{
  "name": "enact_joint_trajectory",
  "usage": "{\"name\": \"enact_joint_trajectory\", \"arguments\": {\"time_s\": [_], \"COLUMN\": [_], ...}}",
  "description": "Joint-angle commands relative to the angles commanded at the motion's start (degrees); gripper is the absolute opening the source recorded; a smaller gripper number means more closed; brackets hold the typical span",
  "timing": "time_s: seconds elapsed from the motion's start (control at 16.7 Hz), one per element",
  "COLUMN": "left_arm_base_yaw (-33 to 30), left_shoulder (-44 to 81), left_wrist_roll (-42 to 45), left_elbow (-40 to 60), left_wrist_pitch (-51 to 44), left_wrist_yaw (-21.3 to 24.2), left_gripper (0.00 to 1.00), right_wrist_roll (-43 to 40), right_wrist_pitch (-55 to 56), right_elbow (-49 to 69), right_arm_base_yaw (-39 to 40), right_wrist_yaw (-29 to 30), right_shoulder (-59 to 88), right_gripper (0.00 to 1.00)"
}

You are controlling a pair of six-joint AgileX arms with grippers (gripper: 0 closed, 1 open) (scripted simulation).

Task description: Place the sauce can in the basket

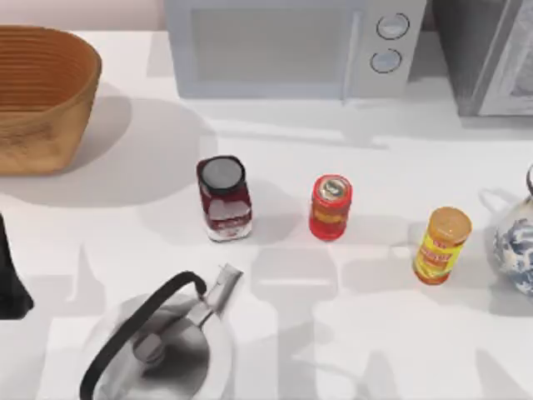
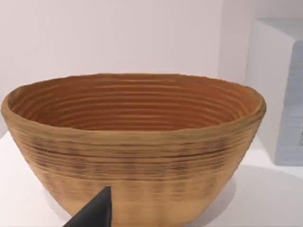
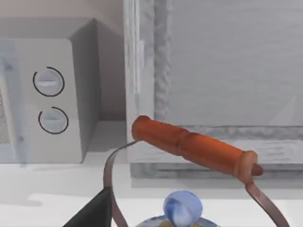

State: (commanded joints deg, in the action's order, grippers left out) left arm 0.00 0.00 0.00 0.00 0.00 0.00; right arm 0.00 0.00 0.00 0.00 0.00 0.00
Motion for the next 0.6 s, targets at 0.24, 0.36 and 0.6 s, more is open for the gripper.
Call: {"name": "enact_joint_trajectory", "arguments": {"time_s": [0.24,0.36,0.6], "left_arm_base_yaw": [-1.5,-4.4,-10.8], "left_shoulder": [1.7,5.7,21.2], "left_wrist_roll": [1.0,3.5,10.7], "left_elbow": [1.5,5.2,18.1], "left_wrist_pitch": [0.8,2.1,4.3], "left_wrist_yaw": [1.5,4.9,14.0], "left_gripper": [1.00,1.00,1.00], "right_wrist_roll": [0.0,0.0,0.0], "right_wrist_pitch": [0.0,0.0,0.0], "right_elbow": [0.0,0.0,0.0], "right_arm_base_yaw": [0.0,0.0,0.0], "right_wrist_yaw": [0.0,0.0,0.0], "right_shoulder": [0.0,0.0,0.0], "right_gripper": [1.00,1.00,1.00]}}
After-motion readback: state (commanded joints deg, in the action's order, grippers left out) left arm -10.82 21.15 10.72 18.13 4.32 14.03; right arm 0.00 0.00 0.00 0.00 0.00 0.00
